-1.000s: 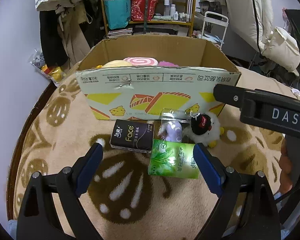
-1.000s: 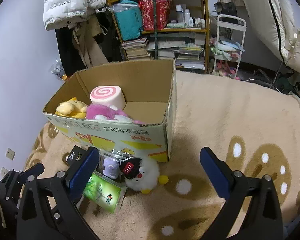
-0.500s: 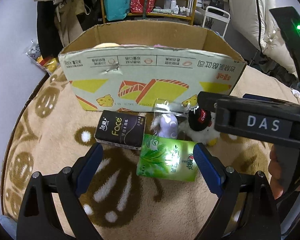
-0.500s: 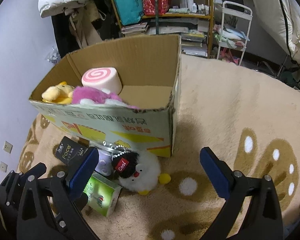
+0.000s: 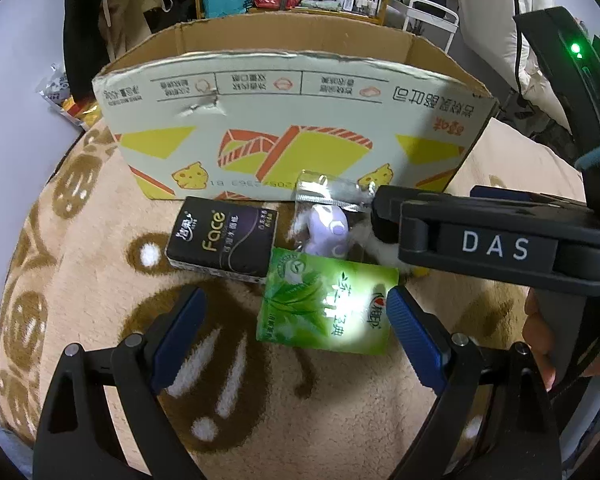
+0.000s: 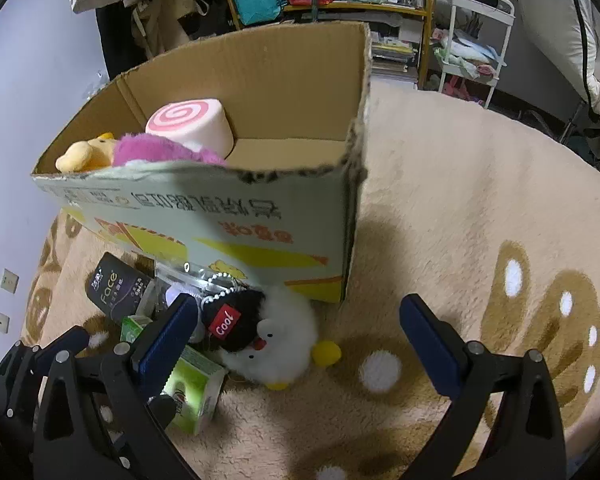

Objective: Organize soft objects
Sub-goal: 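Close the left tool on the green tissue pack while the right tool grasps the white penguin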

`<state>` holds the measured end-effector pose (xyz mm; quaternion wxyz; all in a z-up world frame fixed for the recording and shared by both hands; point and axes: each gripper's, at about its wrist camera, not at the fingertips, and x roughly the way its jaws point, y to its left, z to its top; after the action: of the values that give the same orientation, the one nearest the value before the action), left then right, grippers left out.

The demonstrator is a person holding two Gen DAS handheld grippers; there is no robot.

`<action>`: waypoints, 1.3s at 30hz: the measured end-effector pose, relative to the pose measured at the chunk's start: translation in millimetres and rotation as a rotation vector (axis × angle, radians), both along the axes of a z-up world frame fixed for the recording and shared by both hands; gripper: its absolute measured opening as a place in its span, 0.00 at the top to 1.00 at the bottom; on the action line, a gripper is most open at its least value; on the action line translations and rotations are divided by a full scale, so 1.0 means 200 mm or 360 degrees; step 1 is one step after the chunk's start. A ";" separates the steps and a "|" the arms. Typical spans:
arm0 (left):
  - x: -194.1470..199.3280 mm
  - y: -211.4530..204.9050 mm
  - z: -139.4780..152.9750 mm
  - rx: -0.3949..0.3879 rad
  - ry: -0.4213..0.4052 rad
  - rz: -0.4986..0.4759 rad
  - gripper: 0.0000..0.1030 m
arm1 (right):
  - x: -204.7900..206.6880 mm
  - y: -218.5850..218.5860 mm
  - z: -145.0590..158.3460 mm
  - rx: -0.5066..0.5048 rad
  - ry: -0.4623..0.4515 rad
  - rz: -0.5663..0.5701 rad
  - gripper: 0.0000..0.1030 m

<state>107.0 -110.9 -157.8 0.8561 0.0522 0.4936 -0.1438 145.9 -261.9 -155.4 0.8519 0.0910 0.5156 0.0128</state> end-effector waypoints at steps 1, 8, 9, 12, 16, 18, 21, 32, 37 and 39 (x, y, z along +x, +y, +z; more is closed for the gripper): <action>0.00 0.00 0.00 -0.0005 0.0004 -0.0005 0.12 | 0.00 0.00 0.00 0.0003 0.0007 0.0005 0.00; 0.01 -0.02 -0.03 -0.0012 0.0041 -0.0045 0.12 | 0.02 0.01 -0.03 -0.0010 0.0088 0.0037 0.00; 0.01 -0.02 -0.03 -0.0016 0.0047 -0.0047 0.12 | 0.02 0.01 -0.04 -0.0009 0.0096 0.0040 0.00; 0.02 -0.02 -0.04 -0.0025 0.0064 -0.0052 0.12 | 0.03 0.01 -0.05 0.0005 0.0124 0.0053 0.06; 0.02 -0.04 -0.05 -0.0028 0.0080 -0.0066 0.12 | 0.02 0.03 -0.06 -0.0003 0.0140 0.0064 0.08; 0.02 -0.05 -0.05 -0.0024 0.0081 -0.0076 0.13 | 0.03 0.03 -0.06 0.0001 0.0152 0.0076 0.12; 0.02 -0.06 -0.06 -0.0011 0.0080 -0.0086 0.13 | 0.03 0.05 -0.08 0.0010 0.0177 0.0082 0.14; 0.04 -0.09 -0.10 0.0034 0.0131 -0.0079 0.16 | 0.02 0.09 -0.15 0.0005 0.0225 0.0122 0.29; 0.04 -0.11 -0.12 0.0014 0.0155 -0.0098 0.27 | 0.02 0.11 -0.16 -0.0003 0.0231 0.0136 0.39; 0.04 -0.12 -0.12 0.0028 0.0149 -0.0099 0.28 | 0.02 0.12 -0.17 -0.0002 0.0222 0.0144 0.43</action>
<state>114.0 -135.8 -182.1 0.8268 0.0680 0.5325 -0.1682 149.3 -237.7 -188.4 0.8124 0.0678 0.5774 0.0447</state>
